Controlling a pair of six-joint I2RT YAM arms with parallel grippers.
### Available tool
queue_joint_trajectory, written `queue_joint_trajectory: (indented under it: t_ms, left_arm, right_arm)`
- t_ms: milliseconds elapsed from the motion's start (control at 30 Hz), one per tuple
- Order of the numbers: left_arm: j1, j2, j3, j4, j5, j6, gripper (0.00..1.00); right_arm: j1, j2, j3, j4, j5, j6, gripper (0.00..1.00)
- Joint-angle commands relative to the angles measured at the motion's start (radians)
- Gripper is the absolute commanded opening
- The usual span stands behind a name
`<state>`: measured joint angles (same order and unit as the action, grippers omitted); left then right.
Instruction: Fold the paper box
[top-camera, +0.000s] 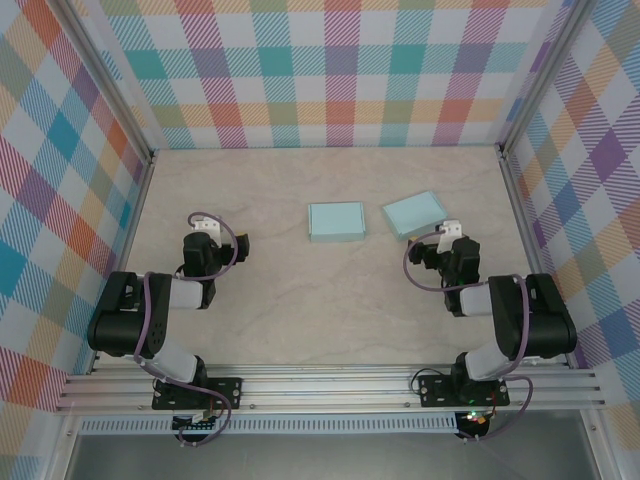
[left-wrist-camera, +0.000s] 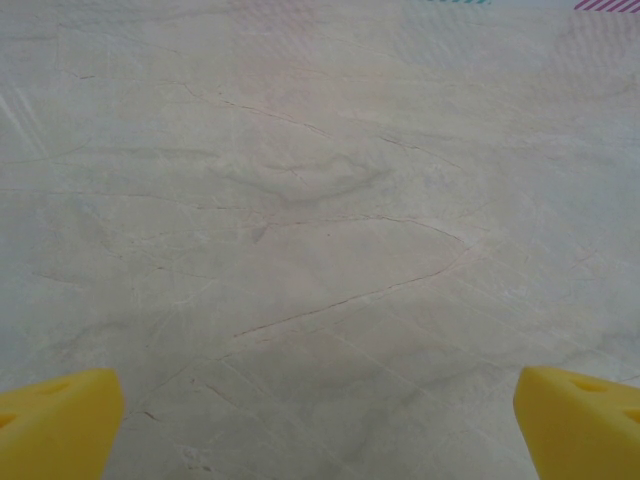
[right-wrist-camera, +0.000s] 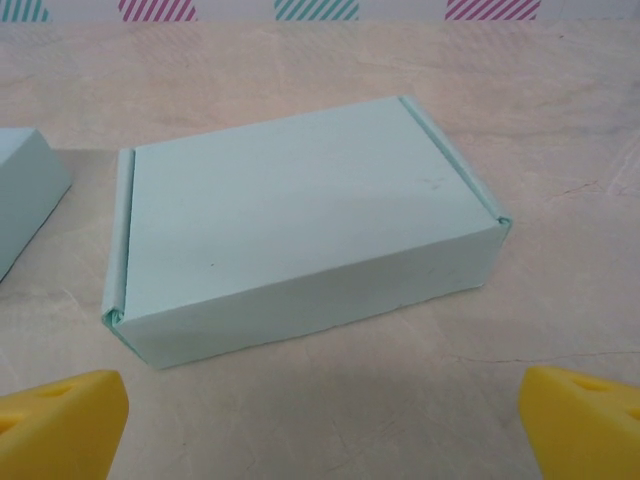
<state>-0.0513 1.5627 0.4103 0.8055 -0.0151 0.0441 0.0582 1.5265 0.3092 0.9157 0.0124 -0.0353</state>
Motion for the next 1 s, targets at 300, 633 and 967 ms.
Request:
queue_joint_trajectory:
  t_ms: [300, 633, 967]
  left_arm:
    - [0.008, 0.005, 0.015, -0.005, 0.015, -0.012, 1.0]
    - [0.008, 0.005, 0.015, -0.004, 0.015, -0.012, 1.0]
    - [0.008, 0.005, 0.015, -0.003, 0.015, -0.012, 1.0]
  right_arm:
    - [-0.093, 0.01, 0.092, -0.063, -0.213, 0.028, 1.0]
    - [-0.086, 0.01, 0.102, -0.086, -0.116, 0.052, 1.0]
    - [-0.08, 0.01, 0.103, -0.087, -0.104, 0.05, 1.0]
